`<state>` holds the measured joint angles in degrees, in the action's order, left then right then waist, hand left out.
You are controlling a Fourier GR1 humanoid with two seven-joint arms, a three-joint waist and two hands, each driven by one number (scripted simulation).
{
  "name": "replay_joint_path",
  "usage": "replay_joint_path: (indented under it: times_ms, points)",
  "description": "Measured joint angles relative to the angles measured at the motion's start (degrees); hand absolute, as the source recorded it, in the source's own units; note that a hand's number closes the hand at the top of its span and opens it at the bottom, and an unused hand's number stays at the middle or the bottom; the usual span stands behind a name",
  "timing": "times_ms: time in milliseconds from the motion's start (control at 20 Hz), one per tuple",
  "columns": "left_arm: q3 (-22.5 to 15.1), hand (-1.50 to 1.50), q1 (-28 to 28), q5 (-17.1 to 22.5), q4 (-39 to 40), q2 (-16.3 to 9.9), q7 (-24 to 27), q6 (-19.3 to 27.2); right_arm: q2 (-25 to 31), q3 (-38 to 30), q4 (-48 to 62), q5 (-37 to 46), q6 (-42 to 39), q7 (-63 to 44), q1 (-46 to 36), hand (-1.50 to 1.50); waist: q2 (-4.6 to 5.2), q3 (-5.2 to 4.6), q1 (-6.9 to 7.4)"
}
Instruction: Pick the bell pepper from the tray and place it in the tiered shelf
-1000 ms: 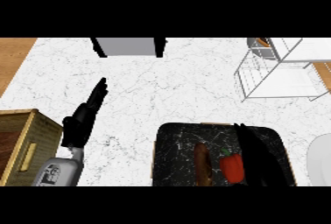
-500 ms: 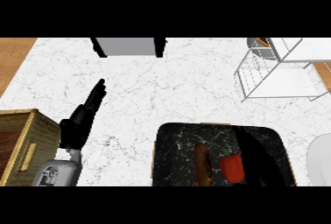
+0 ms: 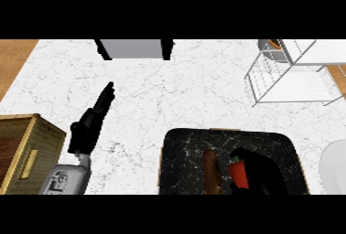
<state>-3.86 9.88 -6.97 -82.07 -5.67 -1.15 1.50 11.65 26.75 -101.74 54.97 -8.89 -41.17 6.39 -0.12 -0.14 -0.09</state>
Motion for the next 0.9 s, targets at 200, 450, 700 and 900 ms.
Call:
replay_joint_path:
  times_ms: [200, 450, 700, 900]
  points:
    - [0.76, 0.00, 0.47, -0.02, 0.94, 0.45, 0.54, -0.45, 0.36, 0.52, -1.60, 1.94, -0.10, 1.27, 1.06, 1.50, 0.02, 0.05, -0.04]
    - [0.83, 0.00, -0.98, -0.13, -1.84, 0.33, -0.43, -1.23, -1.73, 0.91, 0.12, 2.43, -0.93, 2.99, -1.43, 1.50, 0.07, 0.11, 0.10]
    - [1.10, 0.00, -0.46, -0.47, -2.29, 0.38, -1.27, -1.63, -5.16, 0.42, 2.27, 1.85, -1.83, 4.15, -5.74, 1.50, 0.10, 0.13, 0.13]
    - [2.35, 0.00, 0.27, 0.23, -1.32, -0.42, -0.73, -2.54, -7.31, 1.33, -1.19, 1.38, 1.85, 5.67, -4.24, 1.50, 0.07, 0.13, -0.07]
